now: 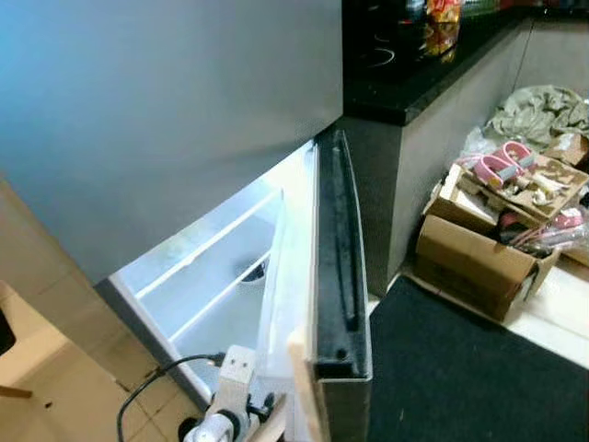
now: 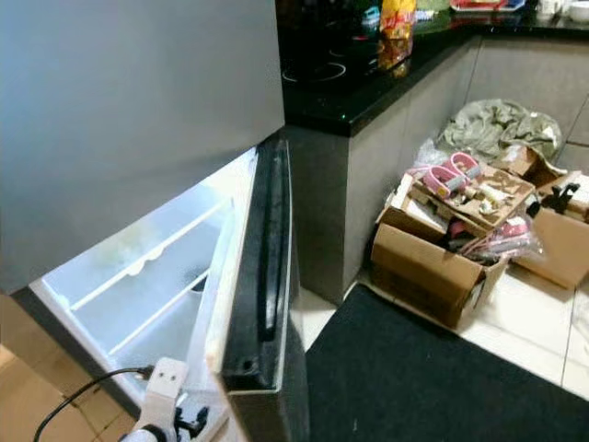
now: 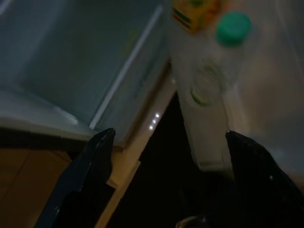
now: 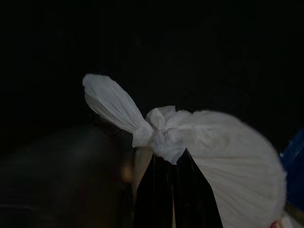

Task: Restocking fridge

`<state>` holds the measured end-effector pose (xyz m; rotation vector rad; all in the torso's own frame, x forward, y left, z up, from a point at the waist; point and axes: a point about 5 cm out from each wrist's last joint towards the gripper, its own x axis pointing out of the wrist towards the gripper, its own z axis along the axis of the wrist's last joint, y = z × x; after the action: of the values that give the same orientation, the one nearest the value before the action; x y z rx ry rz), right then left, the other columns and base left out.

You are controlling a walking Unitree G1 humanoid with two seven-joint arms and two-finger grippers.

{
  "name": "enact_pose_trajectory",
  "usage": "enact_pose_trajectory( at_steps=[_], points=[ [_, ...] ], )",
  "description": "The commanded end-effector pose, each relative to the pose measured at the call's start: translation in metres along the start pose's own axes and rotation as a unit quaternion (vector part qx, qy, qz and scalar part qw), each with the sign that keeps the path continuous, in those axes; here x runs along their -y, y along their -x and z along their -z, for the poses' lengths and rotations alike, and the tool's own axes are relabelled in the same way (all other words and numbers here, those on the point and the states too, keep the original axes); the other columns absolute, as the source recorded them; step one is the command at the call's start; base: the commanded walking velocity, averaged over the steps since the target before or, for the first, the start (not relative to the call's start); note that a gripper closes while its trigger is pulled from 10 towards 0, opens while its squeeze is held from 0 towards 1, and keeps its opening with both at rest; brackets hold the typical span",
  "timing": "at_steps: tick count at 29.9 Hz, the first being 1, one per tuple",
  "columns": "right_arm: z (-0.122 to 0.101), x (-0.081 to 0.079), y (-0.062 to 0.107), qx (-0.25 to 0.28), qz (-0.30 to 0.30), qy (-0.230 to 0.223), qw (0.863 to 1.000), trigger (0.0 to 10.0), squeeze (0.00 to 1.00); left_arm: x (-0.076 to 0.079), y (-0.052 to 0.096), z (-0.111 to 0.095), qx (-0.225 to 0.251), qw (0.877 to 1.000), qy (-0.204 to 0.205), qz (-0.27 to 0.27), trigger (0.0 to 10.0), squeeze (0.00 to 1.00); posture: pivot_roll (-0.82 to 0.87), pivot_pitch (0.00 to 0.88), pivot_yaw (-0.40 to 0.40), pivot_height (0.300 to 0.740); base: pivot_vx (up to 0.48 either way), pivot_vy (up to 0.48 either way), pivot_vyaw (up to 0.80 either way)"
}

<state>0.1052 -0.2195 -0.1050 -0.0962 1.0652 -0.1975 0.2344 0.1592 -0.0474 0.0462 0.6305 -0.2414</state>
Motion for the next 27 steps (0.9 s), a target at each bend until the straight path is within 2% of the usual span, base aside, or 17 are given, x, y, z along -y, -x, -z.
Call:
enact_pose_trajectory(
  at_steps=[1, 3, 4, 18, 27],
  points=[
    [0.007, -0.005, 0.002, -0.010, -0.008, 0.004, 1.000, 10.0, 0.00, 0.001, 0.000, 0.000, 0.003, 1.000, -0.004, 0.005, 10.0, 0.00, -0.15, 0.060, 0.129, 0.726, 0.000, 0.000, 0.00],
    [0.010, 0.010, 0.003, -0.010, -0.003, 0.005, 1.000, 10.0, 0.00, 0.001, 0.000, -0.001, 0.004, 1.000, -0.002, 0.008, 10.0, 0.00, -0.15, 0.060, 0.129, 0.726, 0.000, 0.000, 0.00],
    [0.010, 0.013, 0.003, -0.010, -0.002, 0.005, 1.000, 10.0, 0.00, 0.001, 0.000, -0.001, 0.003, 1.000, -0.002, 0.009, 10.0, 0.00, -0.15, 0.060, 0.129, 0.726, 0.000, 0.000, 0.00],
    [0.013, 0.009, 0.004, -0.011, -0.007, 0.004, 1.000, 10.0, 0.00, 0.004, 0.000, 0.001, -0.005, 1.000, 0.003, 0.027, 10.0, 0.00, -0.15, 0.063, 0.131, 0.726, 0.000, 0.000, 0.00],
    [0.012, 0.008, 0.003, -0.012, -0.006, 0.004, 1.000, 10.0, 0.00, 0.005, -0.001, -0.001, -0.004, 1.000, 0.003, 0.031, 10.0, 0.00, -0.15, 0.068, 0.132, 0.726, -0.297, 0.000, 0.00]
  ],
)
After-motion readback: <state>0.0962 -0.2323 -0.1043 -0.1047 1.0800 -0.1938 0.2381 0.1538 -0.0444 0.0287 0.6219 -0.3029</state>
